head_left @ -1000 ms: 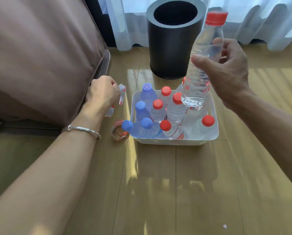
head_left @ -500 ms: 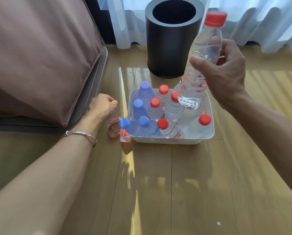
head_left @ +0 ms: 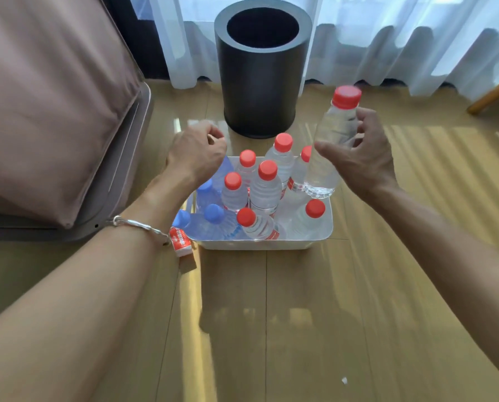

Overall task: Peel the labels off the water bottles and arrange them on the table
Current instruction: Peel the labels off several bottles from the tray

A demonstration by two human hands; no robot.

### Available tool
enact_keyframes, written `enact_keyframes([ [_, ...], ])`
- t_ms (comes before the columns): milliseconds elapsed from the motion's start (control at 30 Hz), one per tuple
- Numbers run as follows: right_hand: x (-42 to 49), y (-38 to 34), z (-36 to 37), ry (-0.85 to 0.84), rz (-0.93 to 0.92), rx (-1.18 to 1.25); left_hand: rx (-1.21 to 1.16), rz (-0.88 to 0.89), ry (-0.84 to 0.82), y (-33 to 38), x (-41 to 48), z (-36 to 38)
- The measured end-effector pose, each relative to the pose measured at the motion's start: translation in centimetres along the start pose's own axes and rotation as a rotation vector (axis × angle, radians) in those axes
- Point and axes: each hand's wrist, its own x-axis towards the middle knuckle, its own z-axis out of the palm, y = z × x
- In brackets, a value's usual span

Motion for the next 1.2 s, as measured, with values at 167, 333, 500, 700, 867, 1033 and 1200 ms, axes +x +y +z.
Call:
enact_keyframes([
  [167, -1.0, 1.2, 1.0, -0.13, 0.102, -0.047, -0.008, 0.053, -0.107, 1.4, -0.2, 0.5],
  [333, -1.9, 2.7, 2.8, -0.257, 0.205, -0.15, -0.003, 0.084, -0.268, 1.6, -0.8, 1.5],
  [500, -2.2, 3.7, 4.1, -0.397, 0.331, -0.188, -0.003, 0.116, -0.348, 2.0, -1.4, 3.0],
  [700, -1.4, 2.7, 4.2, -0.457, 0.268, -0.233, -0.006, 0.133, -0.376, 2.4, -1.6, 3.3],
  [867, 1.5, 2.3, 3.7, -0.239, 0.237, -0.155, 0.042, 0.126, -0.417, 2.3, -2.0, 2.6],
  [1033, 1.4, 2.7, 4.9, -0.371, 0.24, -0.245, 0.081, 0.143, -0.466, 2.4, -2.6, 1.8],
  [1200, 0.8, 3.6, 4.5, -0.281, 0.267, -0.268, 0.064, 0.16, -0.454, 2.6, -2.5, 1.5],
])
